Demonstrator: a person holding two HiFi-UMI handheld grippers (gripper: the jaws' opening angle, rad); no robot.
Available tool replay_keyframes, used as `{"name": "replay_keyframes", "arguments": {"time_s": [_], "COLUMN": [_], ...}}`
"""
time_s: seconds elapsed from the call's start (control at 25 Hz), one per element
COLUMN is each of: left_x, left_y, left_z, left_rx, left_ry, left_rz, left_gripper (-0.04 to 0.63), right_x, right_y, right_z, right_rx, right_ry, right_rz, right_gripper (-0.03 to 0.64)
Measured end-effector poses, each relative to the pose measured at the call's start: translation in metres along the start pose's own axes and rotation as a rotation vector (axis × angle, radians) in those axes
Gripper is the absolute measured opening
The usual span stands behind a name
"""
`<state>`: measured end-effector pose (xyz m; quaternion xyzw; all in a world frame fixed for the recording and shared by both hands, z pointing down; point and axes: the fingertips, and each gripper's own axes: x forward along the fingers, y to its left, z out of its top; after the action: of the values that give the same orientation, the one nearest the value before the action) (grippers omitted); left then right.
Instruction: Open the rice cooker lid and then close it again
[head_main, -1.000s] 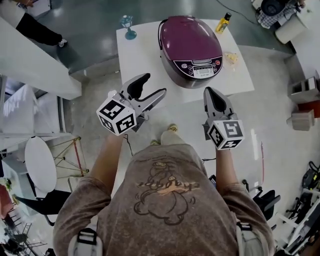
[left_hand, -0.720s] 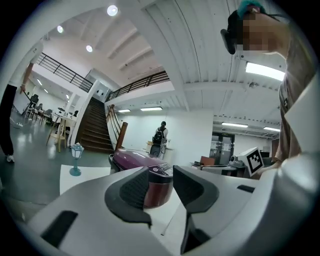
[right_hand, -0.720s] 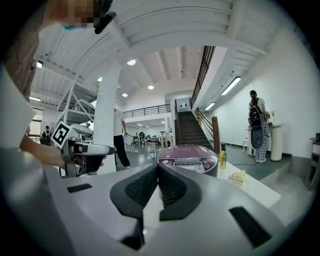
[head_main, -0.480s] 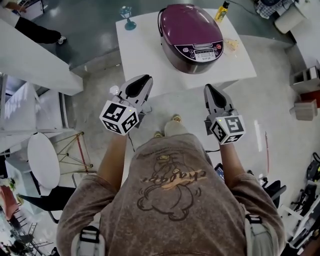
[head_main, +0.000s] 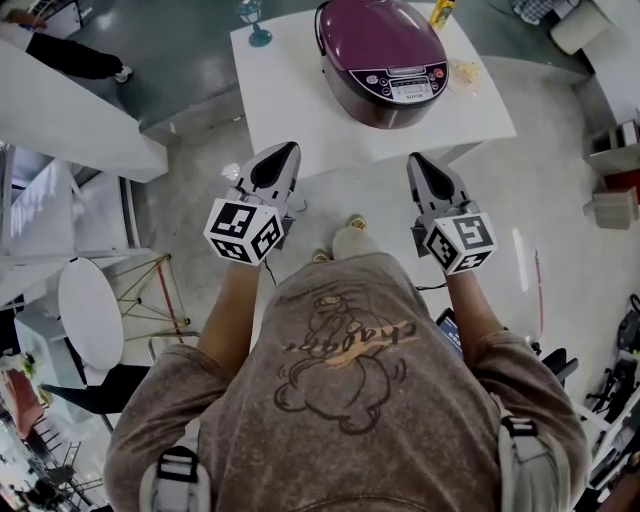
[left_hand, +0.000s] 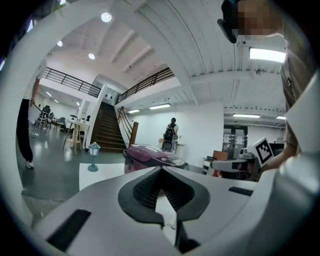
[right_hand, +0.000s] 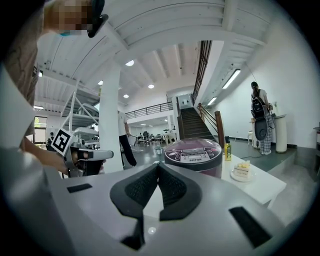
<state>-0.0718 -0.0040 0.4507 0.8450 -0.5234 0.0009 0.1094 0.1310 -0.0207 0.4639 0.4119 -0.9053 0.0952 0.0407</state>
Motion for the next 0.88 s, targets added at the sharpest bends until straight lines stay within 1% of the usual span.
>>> {"name": "replay_keyframes", "arguments": {"time_s": [0.16, 0.28, 0.44, 0.88], "left_x": [-0.005, -0.007, -0.008, -0.008], "left_y": [0.002, 0.003, 0.003, 0.007], "left_z": [-0.001, -0.003, -0.003, -0.003], "left_rx": [-0.009, -0.015, -0.029, -0.035], "left_ry": [-0.005, -0.004, -0.005, -0.012], "left_rz": [0.03, 0.049, 0.051, 0.063], "left_gripper": [0.021, 0.021, 0.021, 0.021], "right_x": [-0.002, -0.005, -0.008, -0.01], "right_y": [0.004, 0.002, -0.002, -0.007], "right_z": [0.001, 0.003, 0.006, 0.004], "right_rx": [0.005, 0.004, -0.001, 0.006], "right_ry": [-0.002, -0.01, -0.016, -0.033], "right_rz": [0.013, 0.006, -0.013, -0.041], "right_gripper": [-0.002, -0.006, -0.008, -0.007]}}
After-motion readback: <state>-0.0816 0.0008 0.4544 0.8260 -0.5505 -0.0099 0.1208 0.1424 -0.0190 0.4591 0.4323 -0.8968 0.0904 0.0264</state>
